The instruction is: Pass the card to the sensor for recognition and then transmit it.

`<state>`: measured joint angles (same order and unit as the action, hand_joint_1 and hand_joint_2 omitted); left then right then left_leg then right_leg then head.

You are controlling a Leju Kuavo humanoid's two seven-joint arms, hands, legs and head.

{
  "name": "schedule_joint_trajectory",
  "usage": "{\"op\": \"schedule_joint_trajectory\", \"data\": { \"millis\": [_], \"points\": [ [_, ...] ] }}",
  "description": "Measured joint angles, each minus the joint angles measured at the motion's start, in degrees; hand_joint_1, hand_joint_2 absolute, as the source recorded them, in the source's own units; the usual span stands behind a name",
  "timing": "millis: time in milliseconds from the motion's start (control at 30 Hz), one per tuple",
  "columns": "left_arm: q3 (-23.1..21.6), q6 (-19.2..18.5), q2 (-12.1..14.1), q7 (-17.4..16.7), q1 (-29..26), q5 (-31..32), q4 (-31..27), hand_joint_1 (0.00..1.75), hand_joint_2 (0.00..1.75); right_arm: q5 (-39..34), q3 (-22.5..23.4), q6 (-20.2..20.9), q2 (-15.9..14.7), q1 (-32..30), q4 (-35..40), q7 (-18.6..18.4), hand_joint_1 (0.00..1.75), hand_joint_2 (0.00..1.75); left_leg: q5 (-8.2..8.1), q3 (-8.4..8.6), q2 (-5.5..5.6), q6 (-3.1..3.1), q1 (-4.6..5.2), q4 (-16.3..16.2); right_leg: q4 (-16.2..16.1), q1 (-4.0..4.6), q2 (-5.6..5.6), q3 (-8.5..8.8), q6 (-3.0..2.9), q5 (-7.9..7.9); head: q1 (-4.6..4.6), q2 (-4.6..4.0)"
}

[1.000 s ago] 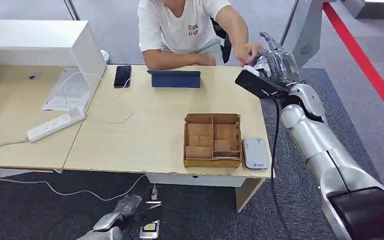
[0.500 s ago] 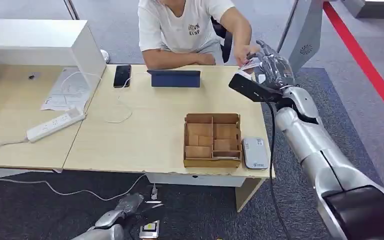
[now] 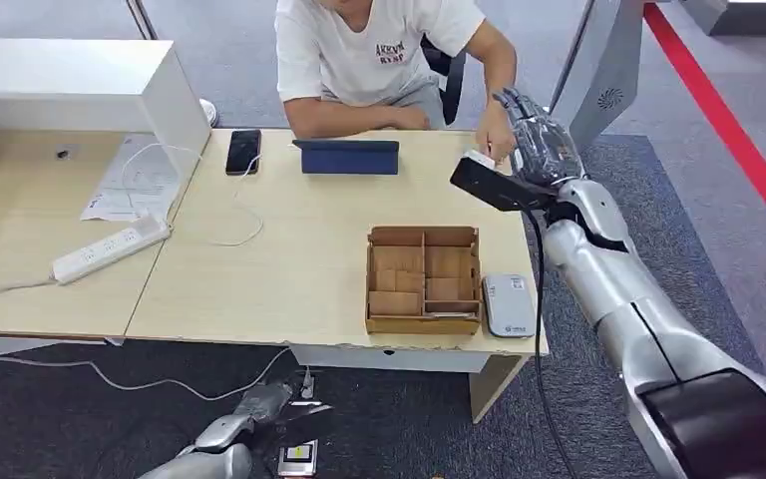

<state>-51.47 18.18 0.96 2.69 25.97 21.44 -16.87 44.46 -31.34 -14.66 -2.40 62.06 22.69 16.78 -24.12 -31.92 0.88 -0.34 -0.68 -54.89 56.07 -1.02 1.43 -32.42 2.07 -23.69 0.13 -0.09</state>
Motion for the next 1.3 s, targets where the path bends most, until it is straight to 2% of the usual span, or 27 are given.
{"op": "schedule_joint_trajectory", "data": {
  "millis": [233,267,400,533,667,767,1000,1300],
  "points": [
    [0.5,0.96,-0.07,0.02,-0.24,0.83,0.0,0.0,0.0,-7.57,0.77,-1.31,-0.2,-1.33,0.48,3.24,0.0,0.0,0.0,0.01,0.0,0.0,0.0,0.0,0.0,0.0,0.0,0.01,0.0,0.0,0.02,0.0],
    [0.81,1.07,-0.07,0.0,-0.34,0.85,0.0,0.0,0.0,-9.01,1.07,-0.9,-0.35,-1.85,0.88,3.5,0.0,1.75,0.0,0.02,0.0,0.0,0.0,0.0,0.0,0.0,0.0,0.01,0.0,0.0,0.02,0.0],
    [1.88,1.33,0.06,-0.07,-0.85,1.14,0.0,0.0,0.0,-16.45,2.69,3.47,-1.35,-4.53,3.08,2.96,0.0,1.75,0.0,0.03,0.01,0.0,0.0,0.0,-0.01,0.0,0.0,0.02,0.0,0.0,0.0,0.0],
    [3.19,1.68,0.24,-0.68,-1.34,1.71,0.02,0.0,0.0,-23.58,4.09,9.0,-3.34,-8.63,7.32,0.03,0.0,1.75,-0.01,0.02,0.01,0.01,0.0,0.0,-0.02,0.0,0.0,0.03,0.0,0.0,0.02,0.0],
    [4.66,2.08,0.52,-0.57,-2.0,1.33,0.02,0.0,0.0,-30.78,5.09,16.33,-5.58,-13.37,13.4,-2.45,0.0,1.75,-0.02,0.04,0.0,0.01,0.0,0.0,-0.02,0.0,0.0,0.02,0.0,0.0,0.0,0.0],
    [6.07,2.32,0.81,0.0,-2.41,0.64,0.04,0.0,0.0,-32.11,5.42,20.02,-7.93,-17.71,19.97,-4.8,0.0,1.75,-0.02,0.02,0.02,0.02,0.0,0.0,-0.02,0.0,0.0,0.02,0.0,-0.01,0.0,0.0],
    [8.85,2.38,1.44,0.09,-3.03,0.2,0.11,0.0,0.0,-30.84,5.92,20.89,-12.7,-27.27,33.87,-10.03,0.0,1.75,-0.03,0.03,0.01,0.01,-0.01,0.0,-0.03,0.01,-0.01,0.05,0.02,-0.02,0.0,0.0],
    [11.41,3.41,2.08,-1.7,-3.53,0.48,0.22,0.0,0.0,-28.35,6.4,16.98,-15.91,-35.08,45.81,-11.34,0.0,1.75,-0.03,0.03,0.01,0.02,-0.01,0.0,-0.03,0.01,-0.01,0.05,0.02,-0.02,0.0,0.0]
  ]
}}
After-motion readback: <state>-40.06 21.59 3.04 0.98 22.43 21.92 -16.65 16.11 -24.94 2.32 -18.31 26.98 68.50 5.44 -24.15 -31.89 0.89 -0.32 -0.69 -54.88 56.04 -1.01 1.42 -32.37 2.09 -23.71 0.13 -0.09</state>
